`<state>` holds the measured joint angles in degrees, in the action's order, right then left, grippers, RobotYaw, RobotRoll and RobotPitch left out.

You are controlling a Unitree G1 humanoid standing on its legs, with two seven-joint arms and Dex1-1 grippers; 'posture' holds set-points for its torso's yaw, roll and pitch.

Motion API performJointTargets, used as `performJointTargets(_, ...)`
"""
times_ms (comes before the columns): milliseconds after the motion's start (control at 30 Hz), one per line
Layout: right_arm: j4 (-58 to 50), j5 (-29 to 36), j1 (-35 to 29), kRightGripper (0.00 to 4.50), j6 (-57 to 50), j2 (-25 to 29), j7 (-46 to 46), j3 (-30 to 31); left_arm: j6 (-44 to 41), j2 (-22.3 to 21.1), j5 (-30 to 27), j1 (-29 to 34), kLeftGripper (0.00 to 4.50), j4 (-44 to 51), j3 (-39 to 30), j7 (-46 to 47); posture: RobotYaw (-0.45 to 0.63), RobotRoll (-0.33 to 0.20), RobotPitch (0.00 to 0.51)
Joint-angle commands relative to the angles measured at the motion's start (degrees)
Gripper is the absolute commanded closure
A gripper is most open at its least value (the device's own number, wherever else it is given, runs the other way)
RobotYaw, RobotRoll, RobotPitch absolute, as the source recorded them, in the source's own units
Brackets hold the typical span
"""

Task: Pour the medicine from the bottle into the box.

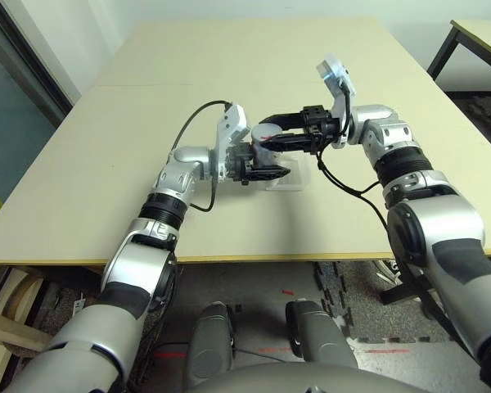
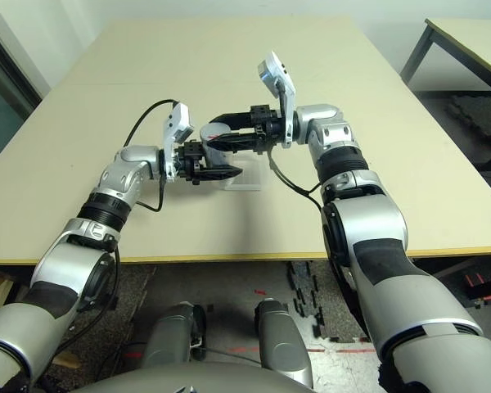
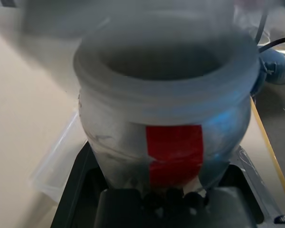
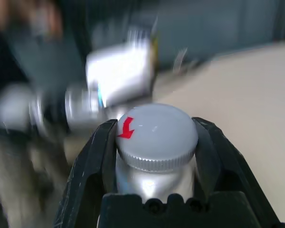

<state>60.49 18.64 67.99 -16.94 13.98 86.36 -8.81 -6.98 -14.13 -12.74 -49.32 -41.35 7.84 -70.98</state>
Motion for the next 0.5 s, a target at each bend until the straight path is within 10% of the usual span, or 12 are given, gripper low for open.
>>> performJointTargets(33, -1.2, 5.6, 2.8, 1.93, -5.2, 0.6, -4.3, -5.3, 0.0, 0.1, 0.8, 0.1, 1.82, -0.1, 0.3, -0.1, -0.17, 0.000, 0.064)
performJointTargets(500, 1.1, -5.0, -5.5, 1.93, 6.8, 9.0, -42.2, -5.1, 0.4, -2.4, 0.2, 0.1, 1.82, -0.7, -3.0, 3.5, -0.17, 0.000, 0.048)
